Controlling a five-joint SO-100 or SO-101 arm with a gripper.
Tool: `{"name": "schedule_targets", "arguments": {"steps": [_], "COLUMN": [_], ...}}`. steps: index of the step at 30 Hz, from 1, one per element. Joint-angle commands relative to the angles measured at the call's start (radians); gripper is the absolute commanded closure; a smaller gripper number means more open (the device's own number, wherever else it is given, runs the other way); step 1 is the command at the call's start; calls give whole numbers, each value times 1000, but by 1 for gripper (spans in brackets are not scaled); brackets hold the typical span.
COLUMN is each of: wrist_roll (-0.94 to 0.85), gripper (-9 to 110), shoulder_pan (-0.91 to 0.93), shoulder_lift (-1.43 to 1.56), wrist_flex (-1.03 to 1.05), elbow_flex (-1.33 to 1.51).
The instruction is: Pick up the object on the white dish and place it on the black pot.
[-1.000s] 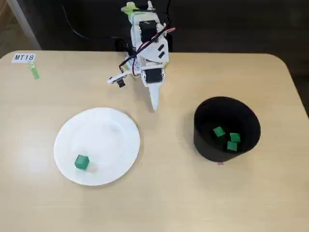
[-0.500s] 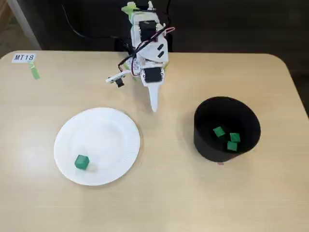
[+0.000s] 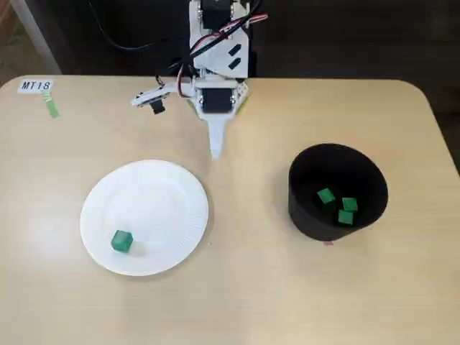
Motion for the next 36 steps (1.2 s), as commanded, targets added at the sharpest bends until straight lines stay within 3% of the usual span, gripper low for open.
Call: {"name": "schedule_targets", "arguments": {"steps": [1,14,21,36], "wrist_roll": [23,63,-15,-46], "gripper": [101,101,100,78], "shoulder_pan": [61,291,339,399], "shoulder_lift": [-115,-557,-798,-919], "wrist_flex": [21,92,176,114], "elbow_flex": [-156,-472,-732,-782]}}
